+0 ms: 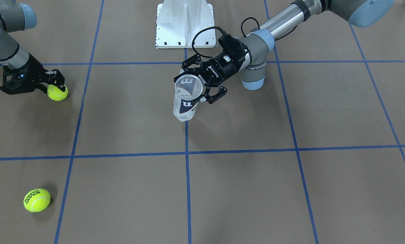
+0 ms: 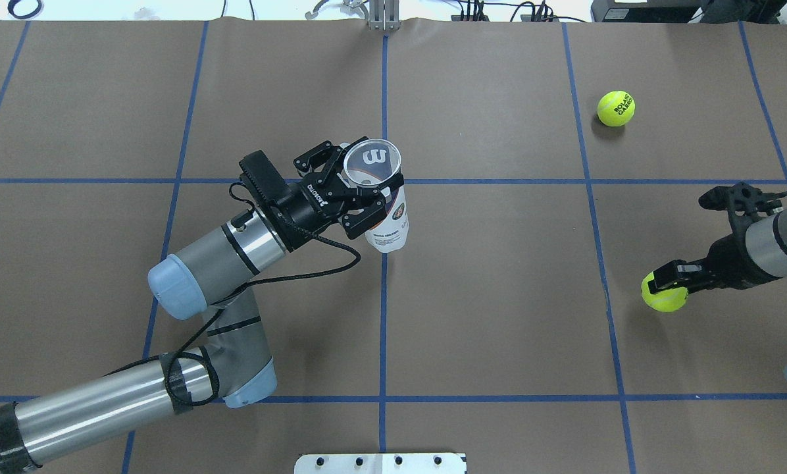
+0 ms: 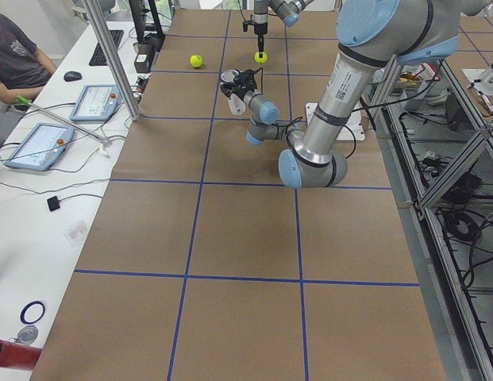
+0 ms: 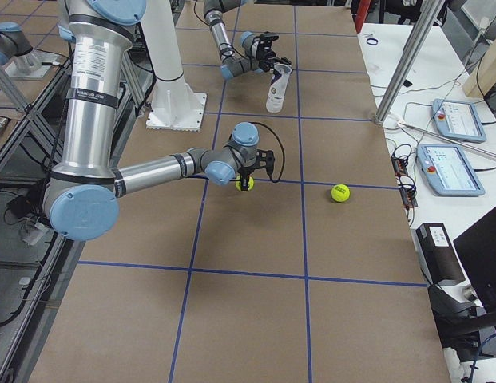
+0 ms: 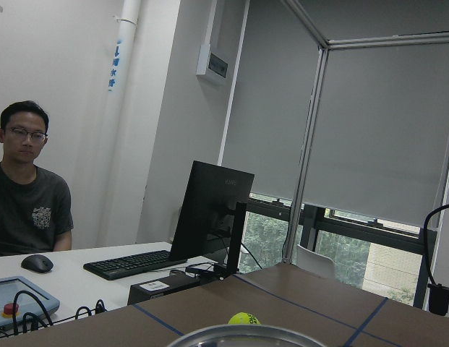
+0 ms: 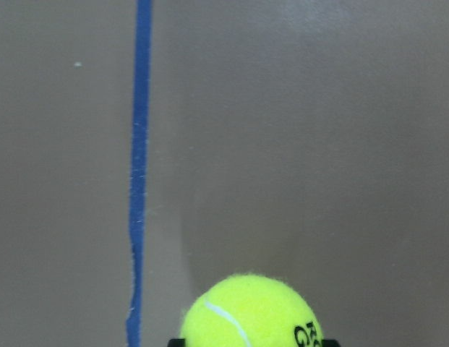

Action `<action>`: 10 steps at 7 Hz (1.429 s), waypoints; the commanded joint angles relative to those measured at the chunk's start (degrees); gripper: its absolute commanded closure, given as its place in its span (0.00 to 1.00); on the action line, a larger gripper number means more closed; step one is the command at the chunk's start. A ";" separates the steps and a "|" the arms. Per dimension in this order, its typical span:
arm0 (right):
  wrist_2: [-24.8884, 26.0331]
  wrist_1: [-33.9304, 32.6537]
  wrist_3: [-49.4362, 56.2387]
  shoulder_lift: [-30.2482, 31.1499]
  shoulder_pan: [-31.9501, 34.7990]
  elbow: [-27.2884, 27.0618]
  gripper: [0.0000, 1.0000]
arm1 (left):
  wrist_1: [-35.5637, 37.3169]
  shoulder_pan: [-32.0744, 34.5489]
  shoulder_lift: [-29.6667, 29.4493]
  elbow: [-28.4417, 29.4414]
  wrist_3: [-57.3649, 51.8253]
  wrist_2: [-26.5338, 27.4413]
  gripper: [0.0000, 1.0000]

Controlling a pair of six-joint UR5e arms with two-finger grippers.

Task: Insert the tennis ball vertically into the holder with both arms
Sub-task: 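Hold the can with the left gripper while the right grasps the nearer ball, then lift the ball with the right gripper and carry it over the can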

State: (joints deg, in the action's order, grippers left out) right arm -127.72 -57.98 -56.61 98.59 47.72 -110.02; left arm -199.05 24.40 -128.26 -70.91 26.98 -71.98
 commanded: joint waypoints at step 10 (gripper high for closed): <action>-0.68 -41.07 -12.72 -37.93 1.94 -6.35 1.00 | -3.10 -3.48 -0.41 3.23 -9.23 1.32 0.17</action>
State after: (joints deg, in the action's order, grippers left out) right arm -128.58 -99.01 -67.38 62.10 50.19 -116.51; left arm -202.08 21.26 -128.68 -67.96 17.82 -70.66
